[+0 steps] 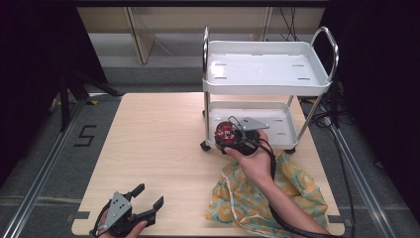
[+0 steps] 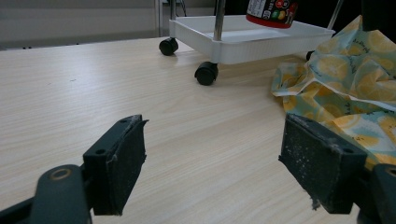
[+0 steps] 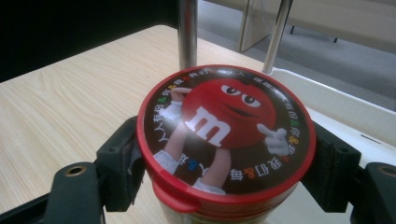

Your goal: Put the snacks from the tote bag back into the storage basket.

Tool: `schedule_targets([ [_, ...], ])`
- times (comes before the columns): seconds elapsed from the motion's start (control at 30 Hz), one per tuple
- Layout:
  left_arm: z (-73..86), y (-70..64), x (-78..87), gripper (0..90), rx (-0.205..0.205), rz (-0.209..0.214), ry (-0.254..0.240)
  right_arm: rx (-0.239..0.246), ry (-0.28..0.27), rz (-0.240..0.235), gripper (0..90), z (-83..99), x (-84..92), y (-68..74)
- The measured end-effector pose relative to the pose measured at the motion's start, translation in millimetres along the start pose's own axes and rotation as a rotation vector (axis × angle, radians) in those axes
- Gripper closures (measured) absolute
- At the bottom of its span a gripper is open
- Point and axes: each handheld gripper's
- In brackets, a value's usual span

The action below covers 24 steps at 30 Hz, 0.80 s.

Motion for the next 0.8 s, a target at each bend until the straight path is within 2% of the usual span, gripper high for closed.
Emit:
schedule_targets([
  [0.03,0.0,0.3,-0.1,21.4,-0.003,0.002,0.000,0.017,-0.003,-0.003,26.6,-0.9,-0.6,-0.8],
  [0.07,0.0,0.3,-0.1,21.3,-0.003,0.003,0.000,0.009,-0.003,-0.001,26.6,-1.7,-0.8,-0.6],
  [0.13,0.0,0.2,-0.1,21.3,-0.002,0.003,0.001,0.027,-0.011,0.000,26.6,-3.3,-1.8,-1.0],
  [0.23,0.1,0.5,-0.1,21.3,-0.001,0.003,0.000,-0.001,-0.012,-0.003,26.6,-3.9,-3.0,1.2],
  [0.33,0.2,0.4,-0.3,21.3,0.000,0.004,-0.001,0.000,-0.009,0.000,26.6,-4.1,-4.1,1.1],
  [0.37,0.1,0.4,-0.1,21.3,-0.003,0.005,0.001,0.020,-0.012,0.002,26.6,-4.8,-4.3,-0.8],
  [0.43,-0.2,0.6,-0.3,21.3,-0.010,0.007,0.000,-0.001,-0.004,0.007,26.6,-5.8,-3.9,-1.1],
  [0.47,-0.1,0.2,-0.2,21.3,-0.003,0.003,0.000,0.019,-0.016,0.000,26.6,-6.0,-5.6,-2.4],
  [0.53,0.0,0.5,-0.1,21.3,-0.003,0.003,0.000,0.022,-0.013,0.013,26.6,-6.5,-6.5,-3.2],
  [0.63,-0.2,0.8,0.0,21.3,-0.007,0.005,-0.001,-0.009,-0.003,0.005,26.6,-5.8,-9.6,-2.1],
  [0.7,-0.2,1.2,-0.2,21.3,-0.012,0.005,-0.001,0.019,-0.009,0.008,26.6,-6.3,-11.7,-3.7],
  [0.8,-0.3,1.1,0.0,21.4,-0.010,0.005,0.000,0.002,0.002,0.013,26.6,-7.6,-12.9,-3.7],
])
Point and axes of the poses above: each handheld gripper's, and its own axes: x roughly backward along the jaws, z roughly out of its underside, y roughly to its left, and after that the axes turned 8 degrees about -y, right-handed
